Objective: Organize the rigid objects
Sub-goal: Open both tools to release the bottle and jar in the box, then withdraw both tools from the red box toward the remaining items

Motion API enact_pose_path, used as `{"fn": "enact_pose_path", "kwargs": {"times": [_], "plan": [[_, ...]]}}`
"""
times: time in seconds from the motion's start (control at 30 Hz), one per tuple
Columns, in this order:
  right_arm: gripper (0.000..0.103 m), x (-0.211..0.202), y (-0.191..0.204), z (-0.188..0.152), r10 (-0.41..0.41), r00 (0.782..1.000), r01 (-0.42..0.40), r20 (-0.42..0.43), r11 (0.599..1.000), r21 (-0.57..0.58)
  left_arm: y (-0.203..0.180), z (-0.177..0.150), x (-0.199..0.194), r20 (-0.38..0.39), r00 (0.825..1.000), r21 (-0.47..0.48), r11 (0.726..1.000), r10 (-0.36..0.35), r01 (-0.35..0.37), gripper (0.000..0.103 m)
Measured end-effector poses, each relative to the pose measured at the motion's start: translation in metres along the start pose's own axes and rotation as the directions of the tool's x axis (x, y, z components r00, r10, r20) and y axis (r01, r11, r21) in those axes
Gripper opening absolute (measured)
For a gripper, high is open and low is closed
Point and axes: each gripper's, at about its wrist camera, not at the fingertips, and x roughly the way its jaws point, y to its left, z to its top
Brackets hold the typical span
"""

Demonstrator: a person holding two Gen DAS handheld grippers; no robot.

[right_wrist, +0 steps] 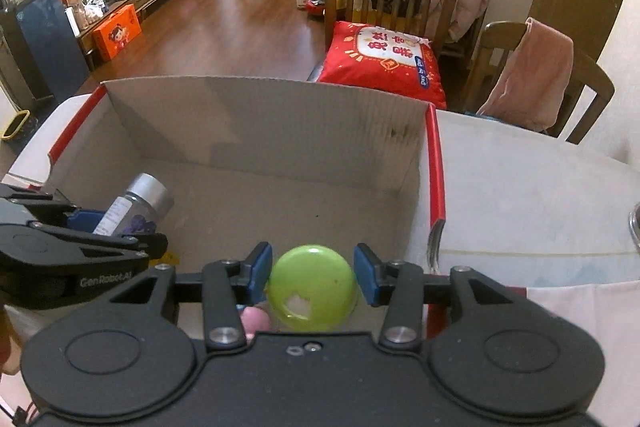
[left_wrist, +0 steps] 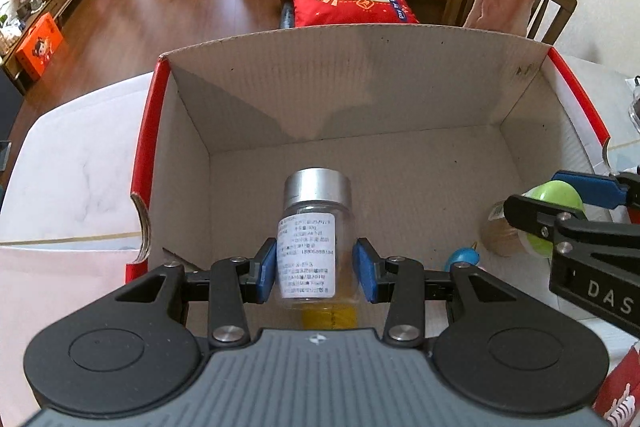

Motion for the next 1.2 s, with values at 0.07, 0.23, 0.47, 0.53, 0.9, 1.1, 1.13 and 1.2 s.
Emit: {"fn": "enact_pose_path", "kwargs": {"times": [0.07, 0.23, 0.47, 0.53, 0.9, 1.1, 1.13, 1.2], "plan": [[0.054, -0.002, -0.001, -0.002, 0.004, 1.0, -0.004, -0.004, 1.0, -0.001, 0.001, -0.001, -0.001, -0.013, 1.0, -0.008, 1.0, -0.009, 0.009, 0.041], [0.062, -0.013, -0.003, -0.007, 0.014, 1.0, -0.014, 0.001, 1.0, -0.009, 0.0, -0.007, -0.006, -0.015, 1.0, -0.001, 1.0, -0.011, 0.011, 0.047], [0.064, -0.03, -0.004, -0.011, 0.027, 0.999, -0.027, 0.017, 1.0, -0.008, -0.005, -0.014, -0.022, 0.012, 1.0, 0.003, 1.0, -0.021, 0.021, 0.054], [0.064, -0.036, -0.004, -0.011, 0.031, 0.999, -0.031, 0.023, 0.999, -0.011, -0.006, -0.015, -0.029, 0.022, 0.999, 0.0, 1.0, -0.024, 0.024, 0.054], [0.074, -0.082, 0.008, -0.019, 0.065, 0.995, -0.061, 0.076, 0.997, -0.052, -0.003, -0.029, -0.069, 0.074, 0.997, -0.002, 1.0, -0.017, 0.017, 0.058], [0.078, -0.107, 0.014, -0.029, 0.076, 0.992, -0.07, 0.105, 0.996, -0.062, 0.002, -0.04, -0.094, 0.103, 0.994, -0.009, 1.0, -0.022, 0.024, 0.058], [0.079, -0.11, 0.015, -0.029, 0.077, 0.991, -0.07, 0.109, 0.996, -0.063, 0.003, -0.042, -0.098, 0.109, 0.994, -0.012, 1.0, -0.025, 0.026, 0.058], [0.081, -0.118, 0.017, -0.032, 0.079, 0.989, -0.071, 0.122, 0.995, -0.064, 0.004, -0.046, -0.107, 0.12, 0.992, -0.016, 0.999, -0.026, 0.028, 0.058]]}}
